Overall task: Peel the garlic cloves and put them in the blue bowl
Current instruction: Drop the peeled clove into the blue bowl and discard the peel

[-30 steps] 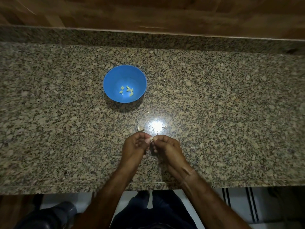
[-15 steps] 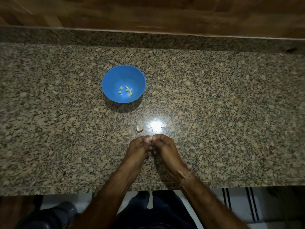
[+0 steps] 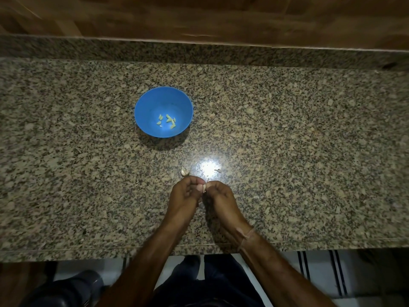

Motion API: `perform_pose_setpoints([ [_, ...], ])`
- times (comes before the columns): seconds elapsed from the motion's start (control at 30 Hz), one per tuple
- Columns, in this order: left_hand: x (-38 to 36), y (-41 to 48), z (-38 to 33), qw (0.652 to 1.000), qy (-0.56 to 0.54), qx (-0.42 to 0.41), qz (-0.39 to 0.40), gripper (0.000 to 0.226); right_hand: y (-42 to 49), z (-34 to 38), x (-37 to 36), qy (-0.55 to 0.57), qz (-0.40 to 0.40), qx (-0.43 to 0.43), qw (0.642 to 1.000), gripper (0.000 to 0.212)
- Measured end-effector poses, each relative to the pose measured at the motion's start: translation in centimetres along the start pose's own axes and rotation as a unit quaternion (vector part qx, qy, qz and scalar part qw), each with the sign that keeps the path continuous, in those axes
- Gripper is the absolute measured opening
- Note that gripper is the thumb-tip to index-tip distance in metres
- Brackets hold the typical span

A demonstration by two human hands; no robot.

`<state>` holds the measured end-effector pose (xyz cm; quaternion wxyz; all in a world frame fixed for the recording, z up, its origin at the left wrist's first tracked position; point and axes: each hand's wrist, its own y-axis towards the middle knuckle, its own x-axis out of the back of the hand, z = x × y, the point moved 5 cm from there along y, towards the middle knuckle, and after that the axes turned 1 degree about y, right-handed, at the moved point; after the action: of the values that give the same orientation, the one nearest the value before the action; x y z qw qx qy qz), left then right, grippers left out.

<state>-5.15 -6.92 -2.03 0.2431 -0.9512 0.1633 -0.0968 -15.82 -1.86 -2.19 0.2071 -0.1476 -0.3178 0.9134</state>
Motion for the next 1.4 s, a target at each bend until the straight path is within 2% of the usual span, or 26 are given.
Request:
perform_pose_setpoints([
  [0.1,-0.4,0.0,0.0,1.000,-0.018,0.005,0.006,0.012,0.4,-0.6,0.1,0.012,-0.023,0.014,1.000,0.026],
  [0.23,-0.3,0.1,0.5,0.999,-0.037,0.030,-0.012,0.015,0.5,-1.0,0.4,-0.049,-0.032,0.050,0.997,0.031],
  [0.4,0.1,0.1,1.1,0.994,-0.088,0.064,-0.018,0.023,0.6,0.0,2.2,-0.147,-0.078,0.141,0.976,0.011],
  [0.57,0.0,0.0,1.4,0.989,-0.115,0.083,-0.032,0.027,0.2,0.2,3.0,-0.217,-0.086,0.204,0.951,0.033],
  [0.73,-0.1,0.0,1.4,0.993,-0.097,0.052,-0.039,0.015,0.1,0.6,1.9,-0.117,-0.017,0.173,0.978,0.019],
  [0.87,0.5,0.1,1.2,0.997,-0.064,0.027,-0.047,0.011,0.6,0.0,2.1,-0.068,-0.024,0.148,0.986,0.015],
  [1.0,1.2,-0.1,0.8,0.998,0.023,-0.011,-0.050,0.009,0.6,0.3,2.4,-0.069,-0.030,0.168,0.983,0.017],
  [1.17,1.2,-0.1,0.5,0.998,0.013,0.018,-0.056,0.011,0.7,0.9,2.2,-0.051,-0.020,0.184,0.981,0.023],
  [1.27,1.1,0.0,0.9,0.997,-0.033,0.058,-0.048,0.011,0.7,0.7,2.1,0.009,-0.020,0.148,0.989,0.017],
  [1.4,1.0,-0.1,0.3,0.996,0.062,-0.008,-0.065,0.006,1.0,-0.7,1.9,0.093,-0.032,0.079,0.992,0.016],
])
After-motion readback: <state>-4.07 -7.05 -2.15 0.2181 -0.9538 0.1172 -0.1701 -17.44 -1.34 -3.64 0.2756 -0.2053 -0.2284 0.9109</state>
